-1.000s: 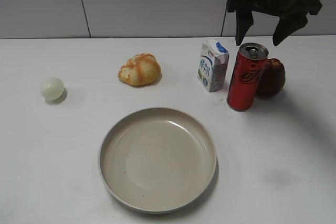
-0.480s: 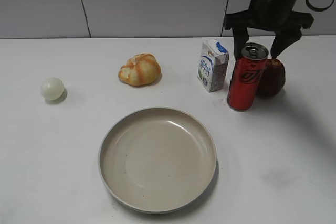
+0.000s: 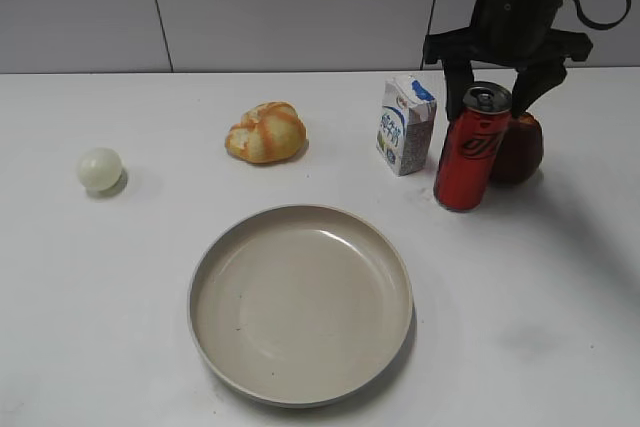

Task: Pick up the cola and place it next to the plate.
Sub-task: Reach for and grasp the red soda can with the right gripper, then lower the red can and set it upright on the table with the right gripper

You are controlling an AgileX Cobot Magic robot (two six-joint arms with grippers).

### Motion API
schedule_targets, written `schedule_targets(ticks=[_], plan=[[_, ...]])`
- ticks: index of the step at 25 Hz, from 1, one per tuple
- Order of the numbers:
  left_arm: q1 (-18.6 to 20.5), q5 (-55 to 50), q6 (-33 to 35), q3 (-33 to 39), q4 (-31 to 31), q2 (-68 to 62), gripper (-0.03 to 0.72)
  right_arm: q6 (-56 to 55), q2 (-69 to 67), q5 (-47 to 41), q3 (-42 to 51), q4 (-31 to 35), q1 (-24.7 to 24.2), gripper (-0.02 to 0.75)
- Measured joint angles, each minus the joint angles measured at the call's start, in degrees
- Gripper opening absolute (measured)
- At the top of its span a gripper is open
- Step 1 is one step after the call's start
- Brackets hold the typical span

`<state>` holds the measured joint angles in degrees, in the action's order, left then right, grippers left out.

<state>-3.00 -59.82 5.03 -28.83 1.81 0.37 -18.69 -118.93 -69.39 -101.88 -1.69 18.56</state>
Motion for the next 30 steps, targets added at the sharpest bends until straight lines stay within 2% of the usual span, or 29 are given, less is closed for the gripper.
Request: schedule_targets(ticks=[4,14,19,24,30], plan=[[0.0,0.0,0.0,0.0,0.0,0.0,0.237,0.0,0.0,0.0,0.0,0.2,0.0,0.542],[0.0,0.0,0.0,0.0,0.0,0.0,0.237,-0.1,0.3,-0.1,-1.6,0.8,0.0,0.541],[0.0,0.0,0.0,0.0,0.0,0.0,0.237,1.6,6.9,-0.1,-0.8,2.1,0.0,0.541],[0.0,0.0,0.0,0.0,0.0,0.0,0.237,2.0,19.9,0.1,10.8,2.4,0.3,0.541],[0.0,0.0,0.0,0.0,0.0,0.0,0.237,2.0,32.4,-0.6,27.8,2.4,4.2,0.541]])
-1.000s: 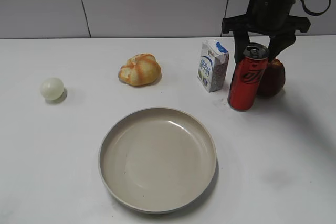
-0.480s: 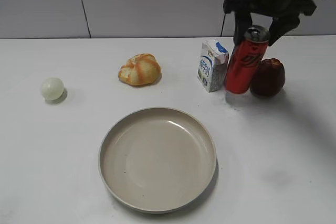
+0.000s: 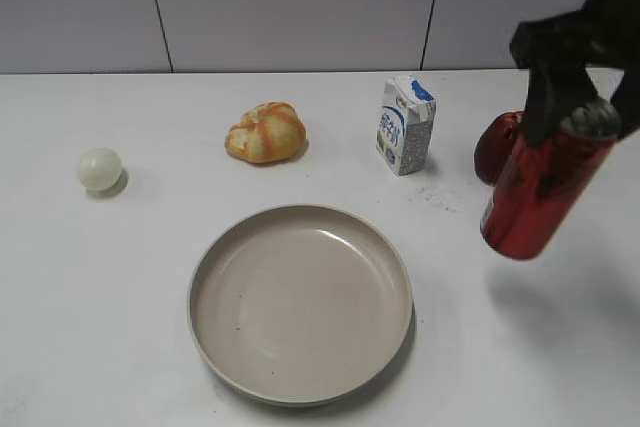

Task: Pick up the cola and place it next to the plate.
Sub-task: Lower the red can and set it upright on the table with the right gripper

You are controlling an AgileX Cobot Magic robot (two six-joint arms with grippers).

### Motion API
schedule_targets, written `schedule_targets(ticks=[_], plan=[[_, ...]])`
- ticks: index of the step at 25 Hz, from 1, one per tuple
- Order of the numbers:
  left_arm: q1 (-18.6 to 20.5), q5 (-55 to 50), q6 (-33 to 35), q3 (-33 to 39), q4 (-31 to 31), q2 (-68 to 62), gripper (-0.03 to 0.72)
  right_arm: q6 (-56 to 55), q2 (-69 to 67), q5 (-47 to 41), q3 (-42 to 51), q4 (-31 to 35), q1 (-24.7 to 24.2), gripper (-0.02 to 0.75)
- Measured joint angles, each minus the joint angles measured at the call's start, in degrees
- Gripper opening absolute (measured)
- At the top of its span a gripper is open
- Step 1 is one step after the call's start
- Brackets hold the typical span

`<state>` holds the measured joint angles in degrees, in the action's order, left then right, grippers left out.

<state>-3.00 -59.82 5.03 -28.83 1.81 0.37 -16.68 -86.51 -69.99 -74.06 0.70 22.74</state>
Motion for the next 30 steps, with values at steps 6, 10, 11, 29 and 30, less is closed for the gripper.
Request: schedule_targets(ticks=[6,10,11,29,30], plan=[[0.0,0.0,0.0,0.0,0.0,0.0,0.237,-1.1,1.4,2.2,4.8,-0.7,6.5,0.541],[0.0,0.0,0.0,0.0,0.0,0.0,0.237,-2.4,0.5,6.5,4.8,-0.7,9.0,0.541],[0.0,0.0,0.0,0.0,0.0,0.0,0.237,-2.5,-0.1,6.8,4.8,-0.7,9.1,0.541],[0.0,0.0,0.0,0.0,0.0,0.0,0.237,-3.1,-7.8,11.7,4.9,-0.7,9.1,0.541],[0.0,0.0,0.0,0.0,0.0,0.0,0.237,-3.1,-7.9,11.7,4.9,-0.7,9.1,0.541]])
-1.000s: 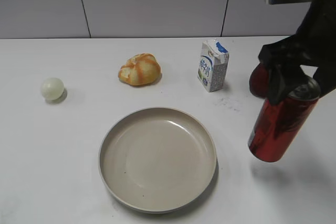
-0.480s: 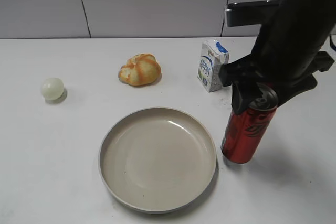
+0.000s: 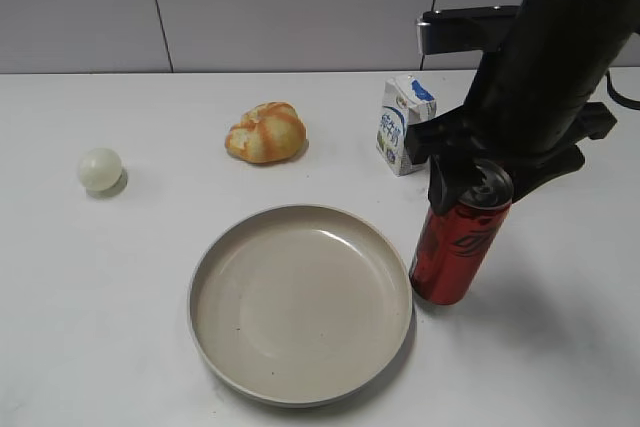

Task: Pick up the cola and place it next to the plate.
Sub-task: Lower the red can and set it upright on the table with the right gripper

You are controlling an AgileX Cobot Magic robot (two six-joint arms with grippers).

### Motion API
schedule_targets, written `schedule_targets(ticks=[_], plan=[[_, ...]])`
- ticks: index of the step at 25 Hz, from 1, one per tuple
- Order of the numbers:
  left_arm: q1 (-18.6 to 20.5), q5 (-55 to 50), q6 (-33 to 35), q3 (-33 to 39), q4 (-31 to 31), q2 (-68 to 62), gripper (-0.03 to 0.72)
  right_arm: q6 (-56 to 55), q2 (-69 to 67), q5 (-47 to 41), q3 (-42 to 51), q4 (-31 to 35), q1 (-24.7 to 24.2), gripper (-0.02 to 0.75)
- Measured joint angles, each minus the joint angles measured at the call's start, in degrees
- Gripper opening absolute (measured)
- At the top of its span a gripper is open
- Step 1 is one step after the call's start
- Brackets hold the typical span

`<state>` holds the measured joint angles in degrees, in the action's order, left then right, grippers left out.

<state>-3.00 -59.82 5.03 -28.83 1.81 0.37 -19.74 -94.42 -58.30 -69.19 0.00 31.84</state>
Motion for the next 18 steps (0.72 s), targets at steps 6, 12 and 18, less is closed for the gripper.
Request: schedule_targets(ticks=[6,12,18], plan=[[0.0,0.0,0.0,0.0,0.0,0.0,0.237,0.0,-2.7,-0.7,0.0,0.0,0.0,0.541],[0.0,0.0,0.0,0.0,0.0,0.0,0.237,0.0,-2.7,-0.7,0.0,0.0,0.0,0.541],[0.0,0.0,0.0,0.0,0.0,0.0,0.237,1.8,-2.7,-1.2,-0.6,2.3,0.0,0.614]])
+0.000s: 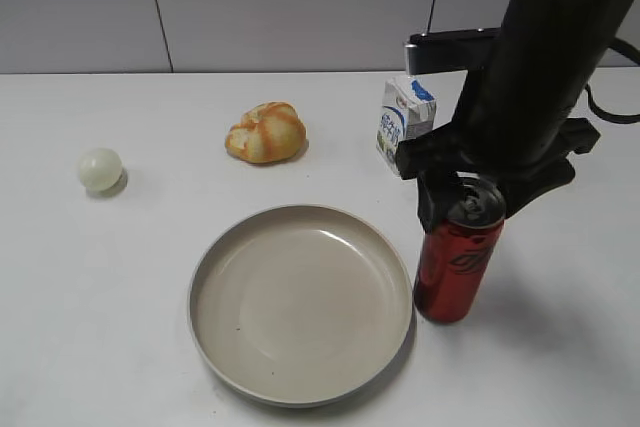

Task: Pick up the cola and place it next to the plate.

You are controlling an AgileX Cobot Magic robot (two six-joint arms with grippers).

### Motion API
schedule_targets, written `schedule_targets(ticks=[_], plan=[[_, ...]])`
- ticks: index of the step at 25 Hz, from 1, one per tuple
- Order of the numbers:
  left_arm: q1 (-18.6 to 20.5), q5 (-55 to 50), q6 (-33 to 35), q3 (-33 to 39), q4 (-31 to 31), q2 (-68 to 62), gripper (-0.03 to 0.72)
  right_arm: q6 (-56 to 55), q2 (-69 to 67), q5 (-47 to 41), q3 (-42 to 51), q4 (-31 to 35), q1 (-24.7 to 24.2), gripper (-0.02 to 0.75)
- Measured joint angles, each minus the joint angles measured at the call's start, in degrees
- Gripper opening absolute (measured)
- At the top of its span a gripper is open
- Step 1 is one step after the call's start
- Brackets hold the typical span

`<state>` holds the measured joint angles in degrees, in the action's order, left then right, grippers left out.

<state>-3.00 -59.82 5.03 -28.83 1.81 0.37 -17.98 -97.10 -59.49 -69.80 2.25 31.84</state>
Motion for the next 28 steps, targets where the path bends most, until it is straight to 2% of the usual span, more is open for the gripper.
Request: schedule_targets(ticks=[8,11,15,21,23,28], plan=[[0.0,0.0,0.0,0.0,0.0,0.0,0.237,2.6,0.0,-4.9,-7.8,-1.0,-1.9,0.646],[0.0,0.0,0.0,0.0,0.0,0.0,0.237,4.5,0.0,-7.6,-12.6,-1.3,-6.1,0.646],[0.0,0.0,0.0,0.0,0.0,0.0,0.237,7.1,0.0,-9.3,-18.1,-1.4,-15.1,0.646],[0.0,0.0,0.0,0.0,0.0,0.0,0.237,11.2,0.0,-9.7,-19.6,-2.3,-27.9,0.636],[0.0,0.0,0.0,0.0,0.0,0.0,0.237,13.8,0.0,-9.7,-19.6,-2.9,-29.6,0.633],[0.0,0.0,0.0,0.0,0.0,0.0,0.237,15.9,3.4,-9.7,-15.6,-1.3,-29.9,0.622]])
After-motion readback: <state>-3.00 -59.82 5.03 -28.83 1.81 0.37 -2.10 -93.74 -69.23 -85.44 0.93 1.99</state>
